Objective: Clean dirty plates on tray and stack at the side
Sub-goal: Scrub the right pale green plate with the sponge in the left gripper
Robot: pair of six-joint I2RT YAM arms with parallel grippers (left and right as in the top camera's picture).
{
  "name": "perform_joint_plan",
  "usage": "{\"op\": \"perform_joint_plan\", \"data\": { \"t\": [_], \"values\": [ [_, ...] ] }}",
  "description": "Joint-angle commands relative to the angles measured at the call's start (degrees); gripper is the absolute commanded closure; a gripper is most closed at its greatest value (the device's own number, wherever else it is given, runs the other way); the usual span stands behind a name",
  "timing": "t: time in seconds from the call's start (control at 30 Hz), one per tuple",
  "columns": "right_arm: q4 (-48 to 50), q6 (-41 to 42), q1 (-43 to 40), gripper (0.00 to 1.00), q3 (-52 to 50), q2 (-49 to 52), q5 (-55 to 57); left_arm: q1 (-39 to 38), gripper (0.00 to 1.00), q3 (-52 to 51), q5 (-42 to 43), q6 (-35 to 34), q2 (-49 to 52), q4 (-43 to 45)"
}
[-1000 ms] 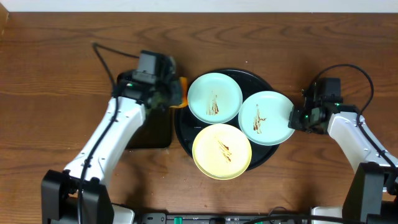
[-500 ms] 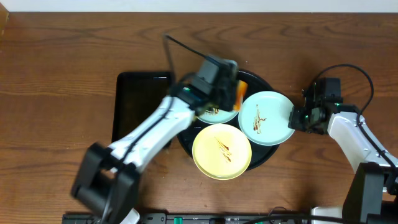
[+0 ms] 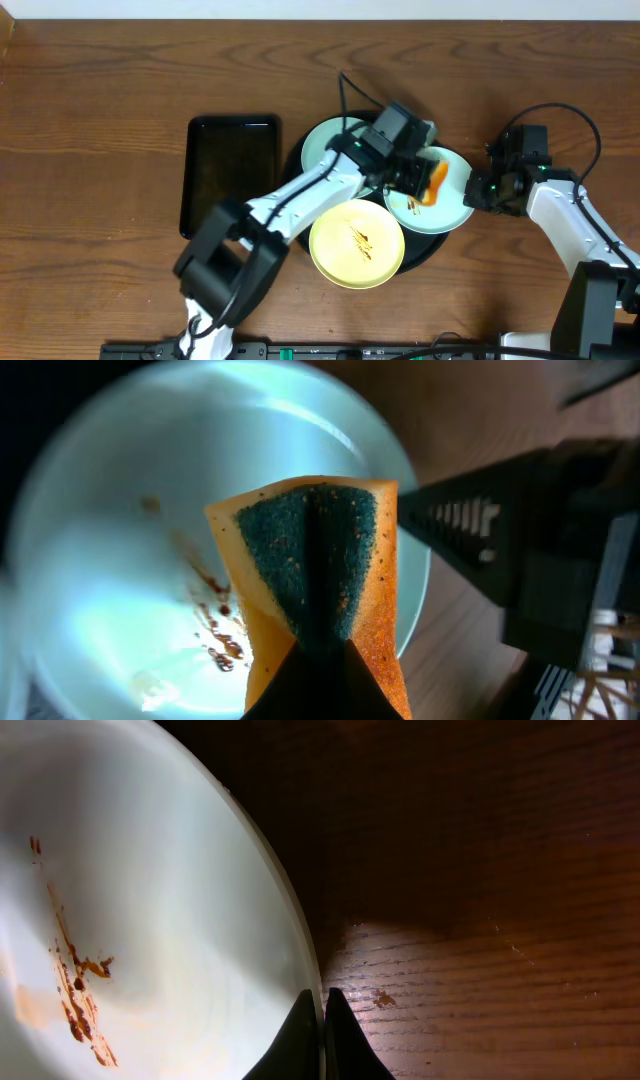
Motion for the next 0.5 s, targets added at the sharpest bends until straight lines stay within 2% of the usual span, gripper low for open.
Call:
{"op": "perform_joint_plan", "data": {
  "t": [0.0,0.23,0.47],
  "values": [
    [-0.2,0.0,-0.1,0.99,0.7,0.4,0.0,-1.2,0.93,0.9,1.6,-0.3,2.8,0.8],
    [-0.3,0.0,-0.1,0.99,0.7,0.4,0.0,-2.1,0.92,0.9,-0.4,-0.3,5.7,2.0],
    [-0.9,0.0,-0.1,0.99,0.7,0.4,0.0,-1.9,0.93,0.9,-20.6,-0.3,5.9,-3.1]
  ]
}}
